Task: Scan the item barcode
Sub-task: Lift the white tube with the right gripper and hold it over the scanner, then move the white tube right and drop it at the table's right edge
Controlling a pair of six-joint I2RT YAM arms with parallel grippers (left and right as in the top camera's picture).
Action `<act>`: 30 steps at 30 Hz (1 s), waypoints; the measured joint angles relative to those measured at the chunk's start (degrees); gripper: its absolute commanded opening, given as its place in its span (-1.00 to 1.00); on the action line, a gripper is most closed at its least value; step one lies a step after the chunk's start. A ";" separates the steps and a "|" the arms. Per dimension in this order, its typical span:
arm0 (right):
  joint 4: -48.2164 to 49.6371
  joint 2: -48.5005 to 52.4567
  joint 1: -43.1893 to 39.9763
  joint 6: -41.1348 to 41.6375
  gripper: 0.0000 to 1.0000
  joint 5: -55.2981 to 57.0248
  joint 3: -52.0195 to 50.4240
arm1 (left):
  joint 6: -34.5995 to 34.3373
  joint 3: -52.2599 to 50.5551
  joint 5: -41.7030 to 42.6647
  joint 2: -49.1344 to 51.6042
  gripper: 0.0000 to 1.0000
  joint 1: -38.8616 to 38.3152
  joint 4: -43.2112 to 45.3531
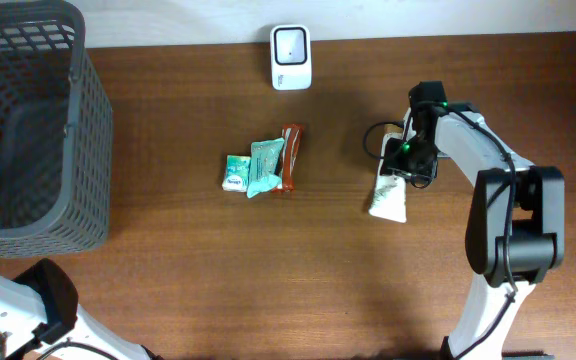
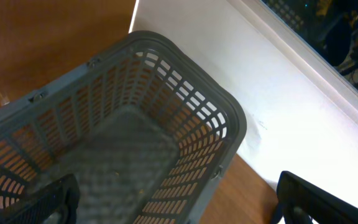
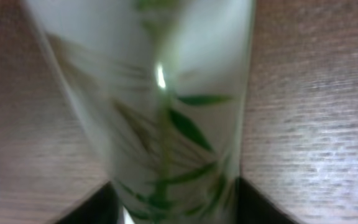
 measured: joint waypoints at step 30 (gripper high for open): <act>53.68 13.81 19.21 6.21 -0.92 12.57 21.84 | 0.02 0.00 0.00 -0.02 0.99 0.00 0.00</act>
